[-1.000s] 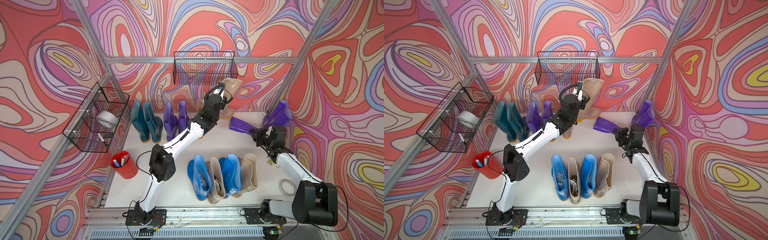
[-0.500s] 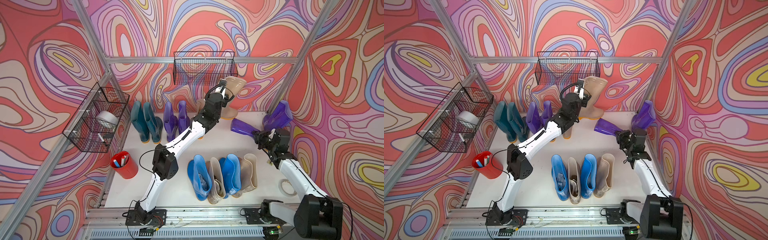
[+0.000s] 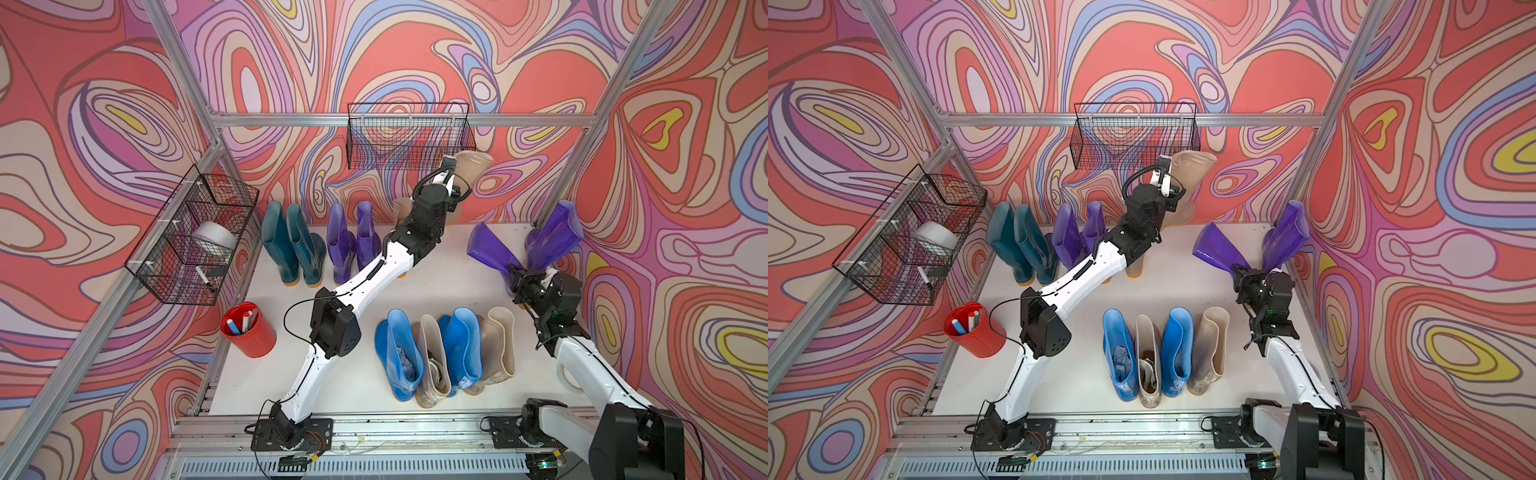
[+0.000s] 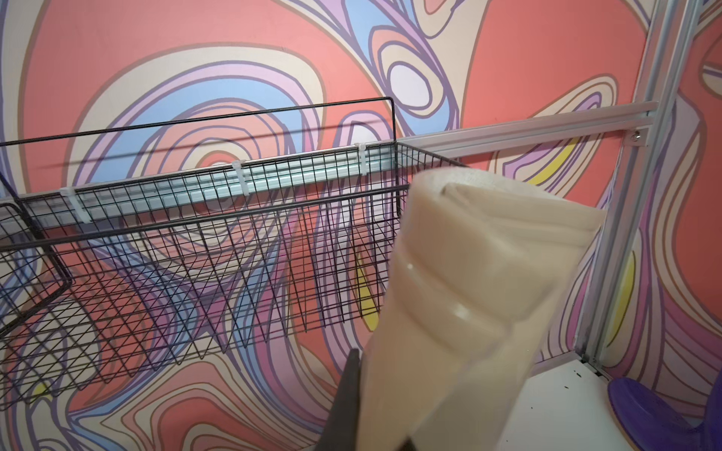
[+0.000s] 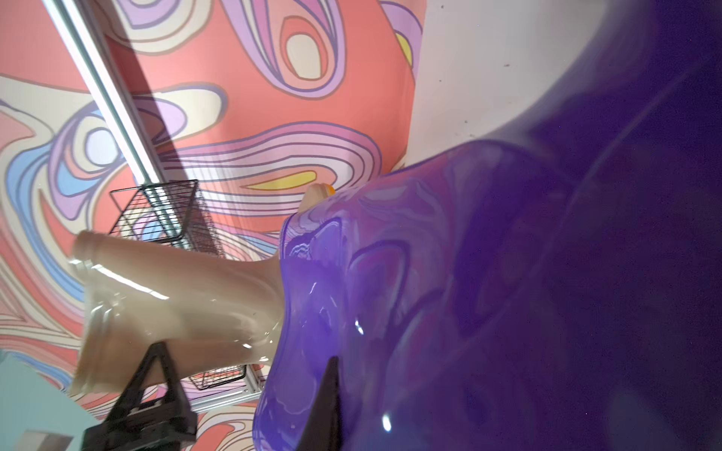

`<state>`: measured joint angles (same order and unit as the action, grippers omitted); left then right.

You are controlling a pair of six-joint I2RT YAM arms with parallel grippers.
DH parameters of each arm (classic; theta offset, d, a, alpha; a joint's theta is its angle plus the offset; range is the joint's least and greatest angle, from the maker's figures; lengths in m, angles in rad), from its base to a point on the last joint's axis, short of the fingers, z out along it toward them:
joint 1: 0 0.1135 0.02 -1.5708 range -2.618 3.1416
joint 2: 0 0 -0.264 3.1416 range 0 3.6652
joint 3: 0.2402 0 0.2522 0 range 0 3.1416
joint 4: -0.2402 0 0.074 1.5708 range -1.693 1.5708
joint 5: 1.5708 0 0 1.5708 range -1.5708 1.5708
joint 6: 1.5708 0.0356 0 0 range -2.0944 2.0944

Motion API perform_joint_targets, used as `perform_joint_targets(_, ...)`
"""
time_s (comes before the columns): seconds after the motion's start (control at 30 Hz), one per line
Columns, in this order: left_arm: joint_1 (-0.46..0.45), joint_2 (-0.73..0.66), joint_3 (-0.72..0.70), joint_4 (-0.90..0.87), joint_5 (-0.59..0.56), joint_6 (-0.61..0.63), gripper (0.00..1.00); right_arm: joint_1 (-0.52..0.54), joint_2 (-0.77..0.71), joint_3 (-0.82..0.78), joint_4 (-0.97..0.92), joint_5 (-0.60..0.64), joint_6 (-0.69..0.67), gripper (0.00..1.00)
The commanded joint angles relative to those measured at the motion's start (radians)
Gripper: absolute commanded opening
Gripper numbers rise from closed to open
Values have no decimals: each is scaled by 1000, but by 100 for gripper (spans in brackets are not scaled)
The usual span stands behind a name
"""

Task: Match and arrange rain boots in pairs
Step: Pair a pair of rain boots at the center of the board.

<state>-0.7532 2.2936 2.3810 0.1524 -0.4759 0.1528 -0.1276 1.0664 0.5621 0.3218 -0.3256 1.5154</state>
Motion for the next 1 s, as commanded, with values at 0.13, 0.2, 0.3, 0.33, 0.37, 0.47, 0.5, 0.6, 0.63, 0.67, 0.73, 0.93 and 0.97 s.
perform_joint_targets(0.13,3,-37,20,118,-25,-2,0,-1,-55,-1,290,54,35,0)
perform_joint_targets(0.2,3,-57,-17,126,-12,-23,0,-2,-14,-12,367,66,49,0)
perform_joint_targets(0.3,3,-79,-58,129,1,-37,0,-1,103,-13,559,69,78,0)
perform_joint_targets(0.33,2,-86,-71,131,0,-41,0,-1,151,-9,636,69,92,0)
perform_joint_targets(0.37,2,-94,-83,133,1,-44,0,-1,191,-5,689,71,107,0)
perform_joint_targets(0.47,2,-116,-121,149,2,-48,0,-1,321,29,841,67,138,0)
perform_joint_targets(0.5,2,-122,-131,152,1,-48,0,-1,360,45,875,62,143,0)
perform_joint_targets(0.6,1,-133,-151,161,-2,-46,0,-1,473,62,989,71,174,0)
perform_joint_targets(0.63,0,-138,-160,166,-3,-45,0,-1,519,65,1039,74,189,0)
perform_joint_targets(0.67,0,-141,-165,168,-2,-44,0,-1,557,70,1076,74,204,0)
perform_joint_targets(0.73,1,-145,-171,167,-2,-40,0,-1,652,84,1167,67,250,0)
perform_joint_targets(0.93,0,-166,-213,184,-1,-34,0,-1,699,65,1168,64,191,0)
perform_joint_targets(0.97,1,-167,-215,185,-1,-35,0,0,699,60,1168,67,192,0)
